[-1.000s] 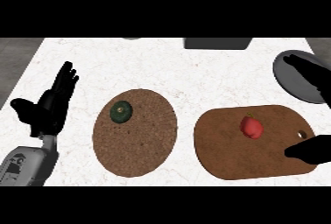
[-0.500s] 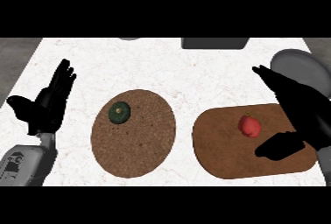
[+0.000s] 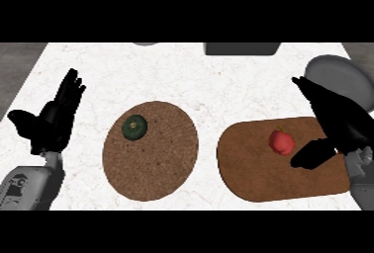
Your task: Pick the bell pepper from the cutting board and place it in the pan
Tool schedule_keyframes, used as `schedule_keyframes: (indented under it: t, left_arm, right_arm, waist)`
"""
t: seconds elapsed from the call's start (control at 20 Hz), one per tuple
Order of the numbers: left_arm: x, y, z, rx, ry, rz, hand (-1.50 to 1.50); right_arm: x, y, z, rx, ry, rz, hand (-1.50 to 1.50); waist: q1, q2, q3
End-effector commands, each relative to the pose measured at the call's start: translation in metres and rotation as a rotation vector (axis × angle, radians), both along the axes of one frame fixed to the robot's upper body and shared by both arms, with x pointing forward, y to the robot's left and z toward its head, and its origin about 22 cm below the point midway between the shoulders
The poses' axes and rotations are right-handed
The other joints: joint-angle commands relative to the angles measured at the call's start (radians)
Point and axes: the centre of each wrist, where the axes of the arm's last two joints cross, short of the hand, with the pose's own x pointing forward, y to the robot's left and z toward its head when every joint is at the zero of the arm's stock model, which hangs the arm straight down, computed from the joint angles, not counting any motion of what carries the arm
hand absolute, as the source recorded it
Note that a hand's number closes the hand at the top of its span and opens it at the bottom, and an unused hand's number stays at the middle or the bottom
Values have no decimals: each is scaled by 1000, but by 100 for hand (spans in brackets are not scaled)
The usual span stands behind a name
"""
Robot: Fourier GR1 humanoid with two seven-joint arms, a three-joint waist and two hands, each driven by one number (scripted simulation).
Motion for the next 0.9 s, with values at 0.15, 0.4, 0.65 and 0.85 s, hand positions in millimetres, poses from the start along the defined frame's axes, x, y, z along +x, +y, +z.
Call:
schedule_keyframes:
  t: [0.15,0.4,0.65,0.85]
  left_arm:
    - [-5,-8,-1,-7,-10,-3,0]
    - [-1,1,-1,-5,-7,3,0]
    - [-5,6,-4,3,-11,13,0]
    - [-2,8,-3,3,7,-3,0]
  right_arm:
    - [17,-16,-27,4,112,19,-150]
    - [12,-2,-33,-10,150,47,-150]
    - [15,-3,-58,-39,176,62,-150]
    - [25,-7,-57,-125,217,32,-150]
  waist:
    - [2,0,0]
    - [-1,0,0]
    - [0,0,0]
    - [0,0,0]
